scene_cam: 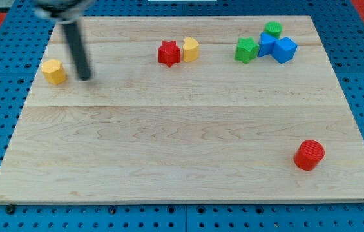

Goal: Slide the red circle to the yellow heart and red star

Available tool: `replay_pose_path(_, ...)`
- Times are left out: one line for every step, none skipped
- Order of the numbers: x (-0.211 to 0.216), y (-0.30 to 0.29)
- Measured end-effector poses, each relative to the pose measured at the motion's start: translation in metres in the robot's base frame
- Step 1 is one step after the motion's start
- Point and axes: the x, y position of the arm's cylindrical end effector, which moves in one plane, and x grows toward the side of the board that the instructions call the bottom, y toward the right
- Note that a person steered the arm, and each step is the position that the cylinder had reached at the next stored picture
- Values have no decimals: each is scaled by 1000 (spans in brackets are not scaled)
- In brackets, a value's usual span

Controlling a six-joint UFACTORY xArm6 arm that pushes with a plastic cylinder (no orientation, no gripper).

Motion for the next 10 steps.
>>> replay_pose_path(21,-33)
replay_pose_path(21,-32)
replay_pose_path(6,46)
replay_pose_path(62,170)
replay_pose_path(125,300)
replay_pose_path(142,439)
replay_pose_path(123,534)
replay_pose_path(194,551)
replay_pose_path(215,492)
replay_pose_path(157,431)
